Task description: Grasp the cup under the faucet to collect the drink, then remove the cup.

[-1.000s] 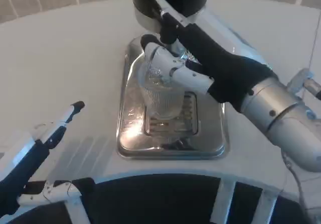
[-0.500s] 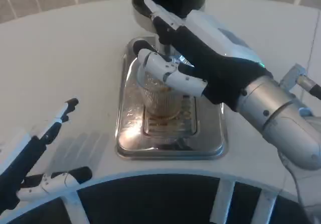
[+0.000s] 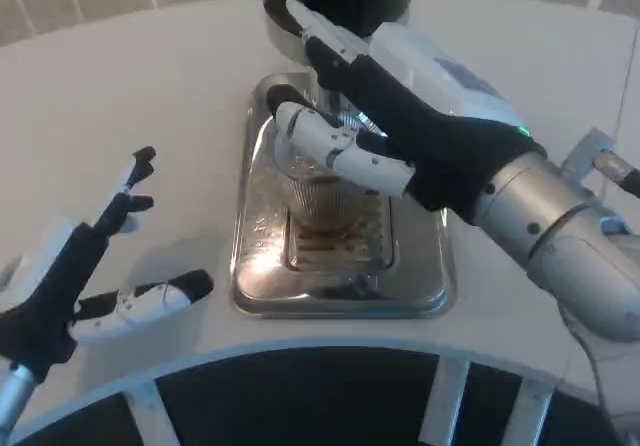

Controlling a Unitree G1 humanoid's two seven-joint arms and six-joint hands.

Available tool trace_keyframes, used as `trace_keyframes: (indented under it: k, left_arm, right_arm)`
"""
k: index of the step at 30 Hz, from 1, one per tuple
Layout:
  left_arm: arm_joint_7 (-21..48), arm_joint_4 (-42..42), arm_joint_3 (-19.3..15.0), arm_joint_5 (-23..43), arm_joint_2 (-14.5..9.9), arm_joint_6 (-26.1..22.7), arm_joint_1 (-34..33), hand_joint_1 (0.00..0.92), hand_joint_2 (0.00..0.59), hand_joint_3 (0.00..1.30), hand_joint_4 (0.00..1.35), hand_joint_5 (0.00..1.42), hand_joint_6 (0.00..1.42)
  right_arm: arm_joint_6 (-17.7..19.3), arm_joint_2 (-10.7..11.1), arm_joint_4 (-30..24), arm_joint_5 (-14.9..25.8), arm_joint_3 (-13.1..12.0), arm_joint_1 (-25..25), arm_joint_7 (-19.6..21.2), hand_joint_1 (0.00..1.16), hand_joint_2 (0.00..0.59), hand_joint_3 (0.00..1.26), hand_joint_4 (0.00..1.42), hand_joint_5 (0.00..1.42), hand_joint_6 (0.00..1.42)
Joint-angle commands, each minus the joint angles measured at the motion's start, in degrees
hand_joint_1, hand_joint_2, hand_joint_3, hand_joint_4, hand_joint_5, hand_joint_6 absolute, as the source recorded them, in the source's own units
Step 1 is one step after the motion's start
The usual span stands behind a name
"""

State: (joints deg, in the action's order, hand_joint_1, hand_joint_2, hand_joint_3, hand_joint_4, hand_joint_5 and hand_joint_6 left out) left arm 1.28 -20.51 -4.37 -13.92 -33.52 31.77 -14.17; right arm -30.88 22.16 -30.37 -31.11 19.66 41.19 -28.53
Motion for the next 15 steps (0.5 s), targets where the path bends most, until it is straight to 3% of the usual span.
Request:
trace_keyframes:
  k: [1, 15]
  left_arm:
    - [0.0, -1.0, 1.2, -1.0, 1.8, -1.6, -2.2, 0.258, 0.032, 0.00, 0.00, 0.19, 0.25]
    - [-1.0, -9.3, 3.4, -1.4, 3.9, 1.9, -8.8, 0.318, 0.040, 0.00, 0.00, 0.21, 0.25]
  right_arm:
    - [-0.4, -0.3, 0.0, 0.9, 2.4, -2.0, -3.5, 0.00, 0.529, 0.00, 0.00, 0.00, 0.00]
    - [-1.2, -0.9, -0.3, 0.0, 3.0, -1.9, -3.7, 0.01, 0.542, 0.00, 0.00, 0.00, 0.00]
